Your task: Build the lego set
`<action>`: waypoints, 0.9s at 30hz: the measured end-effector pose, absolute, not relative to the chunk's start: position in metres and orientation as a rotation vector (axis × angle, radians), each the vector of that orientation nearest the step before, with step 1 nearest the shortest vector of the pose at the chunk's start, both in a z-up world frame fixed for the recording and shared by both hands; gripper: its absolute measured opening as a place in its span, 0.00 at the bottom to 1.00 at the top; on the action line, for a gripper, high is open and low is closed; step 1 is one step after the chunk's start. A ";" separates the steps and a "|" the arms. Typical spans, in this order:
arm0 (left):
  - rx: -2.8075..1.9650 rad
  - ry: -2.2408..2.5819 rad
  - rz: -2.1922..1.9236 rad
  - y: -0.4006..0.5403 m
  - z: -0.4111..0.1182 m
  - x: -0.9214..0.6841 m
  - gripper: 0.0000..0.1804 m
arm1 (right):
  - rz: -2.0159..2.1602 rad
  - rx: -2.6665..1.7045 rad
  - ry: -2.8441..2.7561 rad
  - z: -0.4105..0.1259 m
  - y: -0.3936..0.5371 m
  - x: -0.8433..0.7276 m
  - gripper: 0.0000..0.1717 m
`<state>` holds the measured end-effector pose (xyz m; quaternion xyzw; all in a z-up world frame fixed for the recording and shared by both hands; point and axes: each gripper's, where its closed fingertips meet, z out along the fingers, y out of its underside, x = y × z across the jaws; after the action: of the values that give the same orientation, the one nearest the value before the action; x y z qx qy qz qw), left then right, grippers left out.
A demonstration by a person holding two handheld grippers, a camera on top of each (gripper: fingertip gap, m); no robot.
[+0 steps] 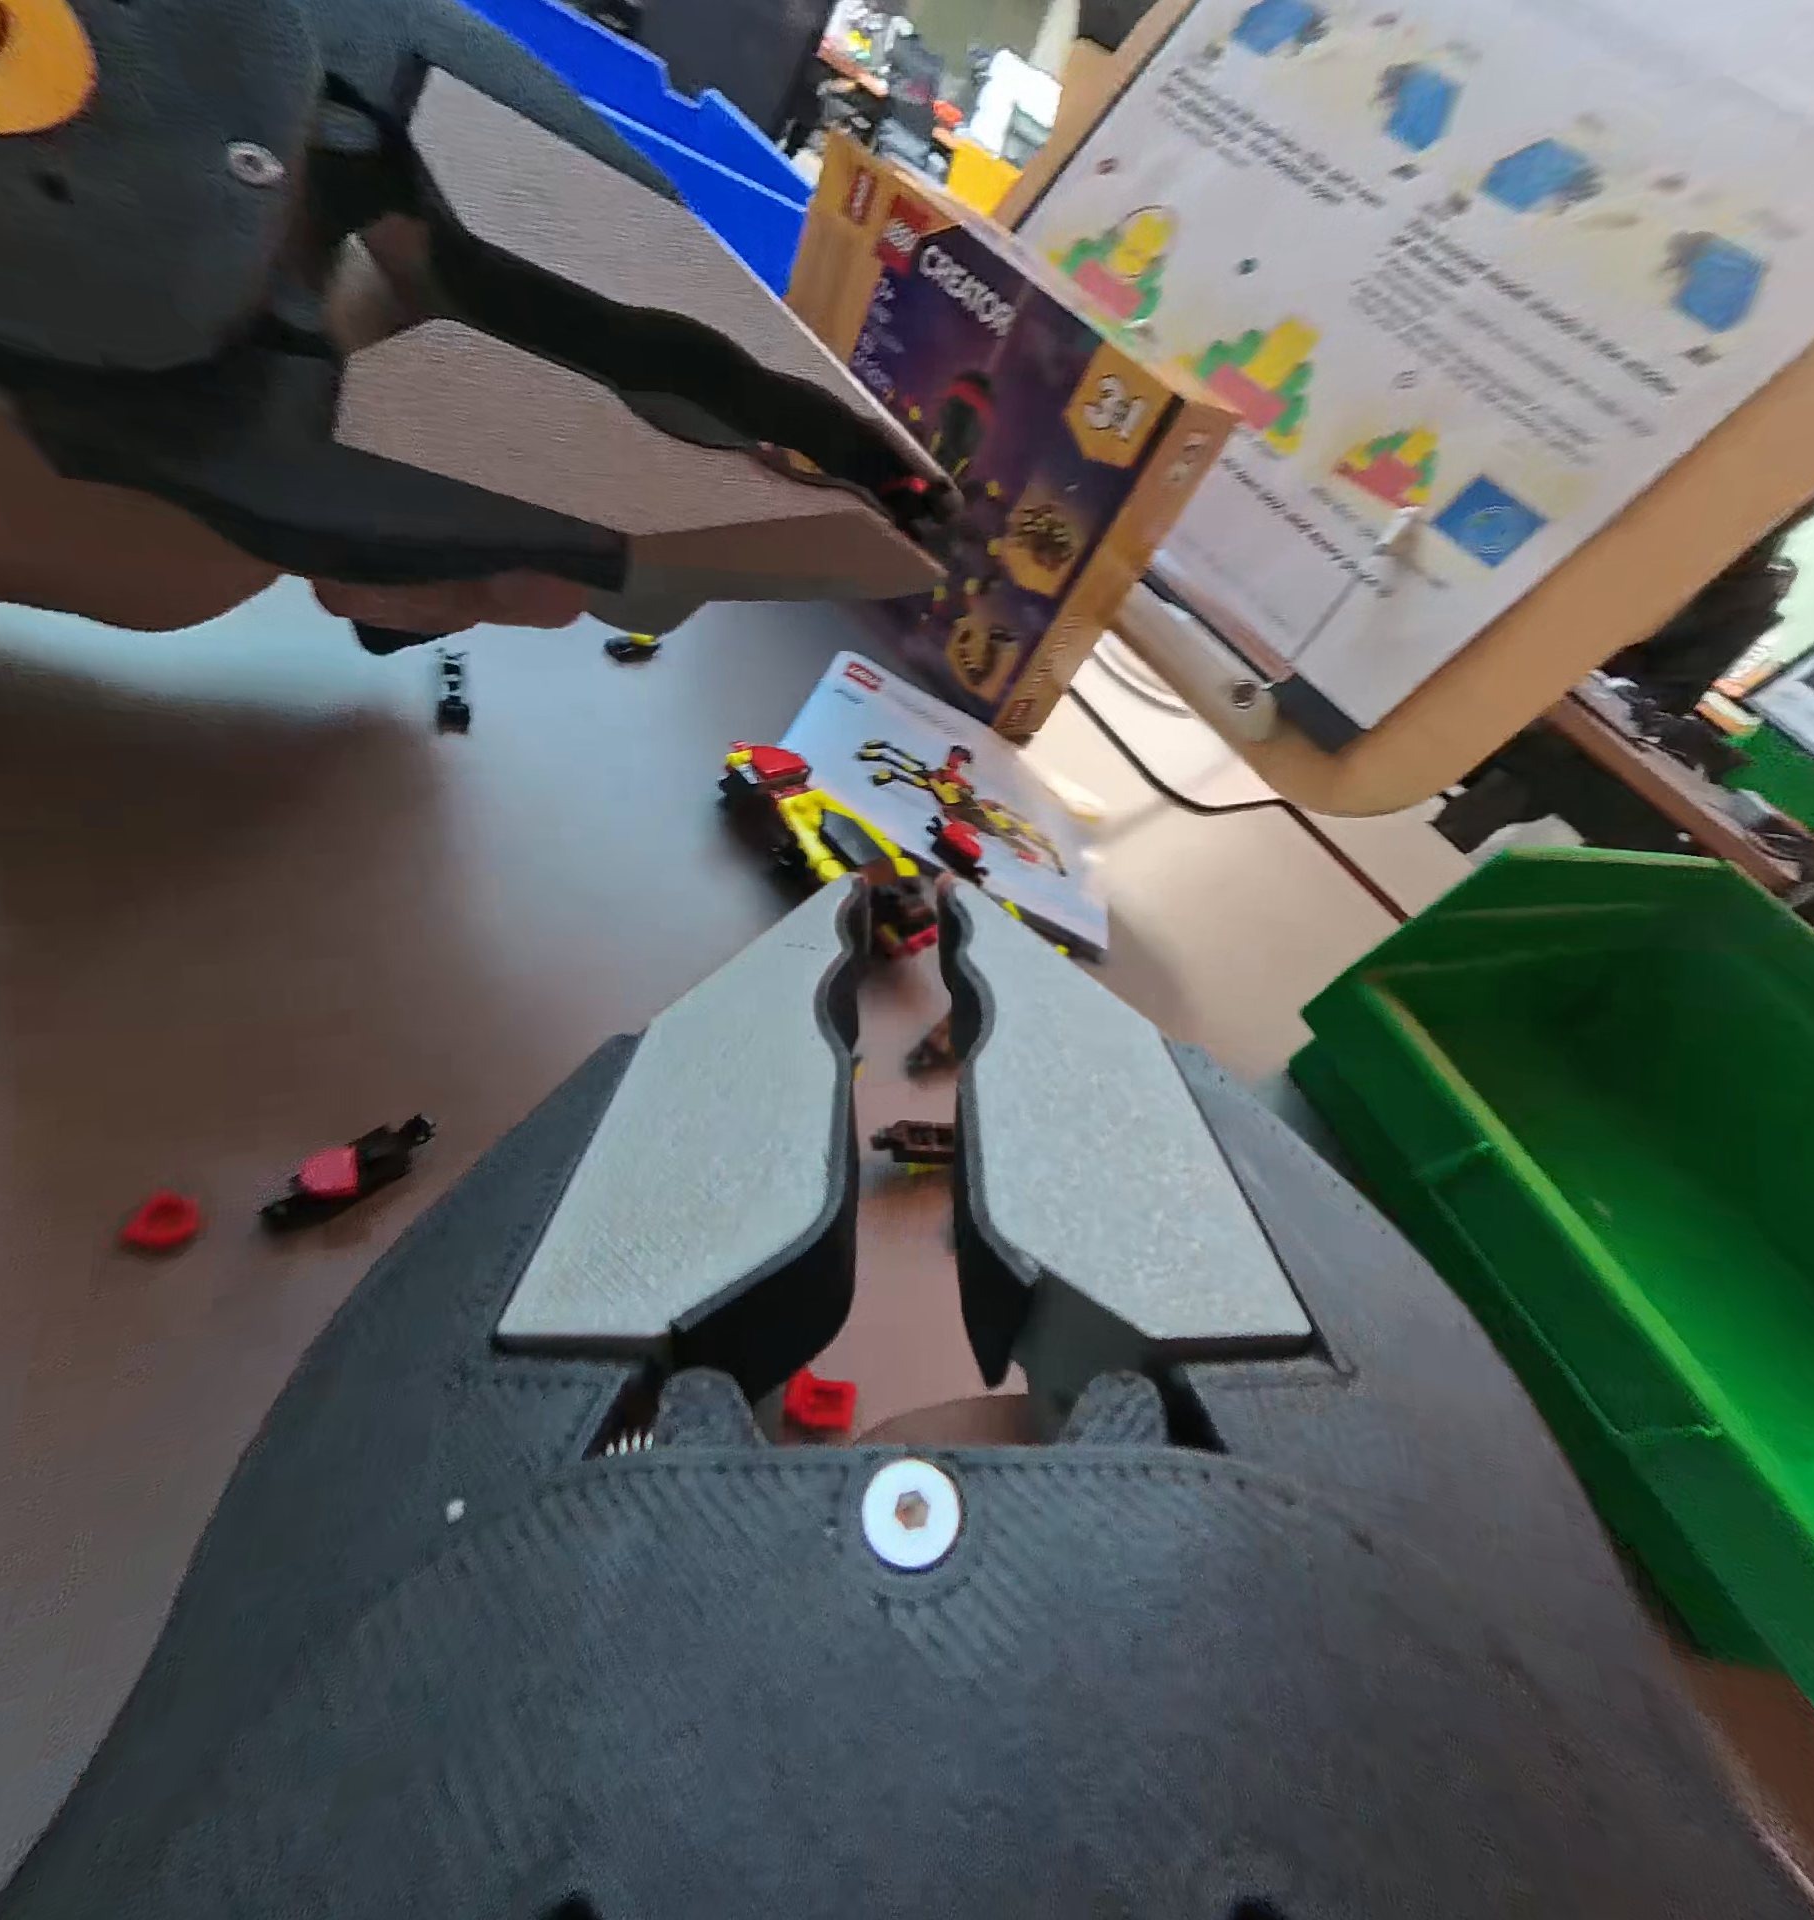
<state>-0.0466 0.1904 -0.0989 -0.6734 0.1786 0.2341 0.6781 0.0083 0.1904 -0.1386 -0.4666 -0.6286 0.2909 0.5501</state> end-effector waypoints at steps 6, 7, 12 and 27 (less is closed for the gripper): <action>-1.539 0.468 0.558 0.193 -0.109 -0.041 0.04 | 0.713 -1.146 -1.505 -0.142 0.191 0.008 0.10; -1.540 0.486 0.574 0.194 -0.110 -0.039 0.04 | 0.719 -1.151 -1.491 -0.141 0.192 0.008 0.10; -1.519 0.596 0.630 0.195 -0.117 -0.026 0.04 | 0.783 -1.180 -1.403 -0.131 0.198 0.010 0.09; -1.427 0.824 0.613 0.189 -0.129 0.015 0.04 | 1.106 -1.219 -1.321 -0.115 0.187 0.013 0.08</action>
<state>0.0148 0.1885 -0.1290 -0.6252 0.3610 0.2684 0.6378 0.0126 0.1866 -0.1147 -0.5026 -0.5444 0.4559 0.4931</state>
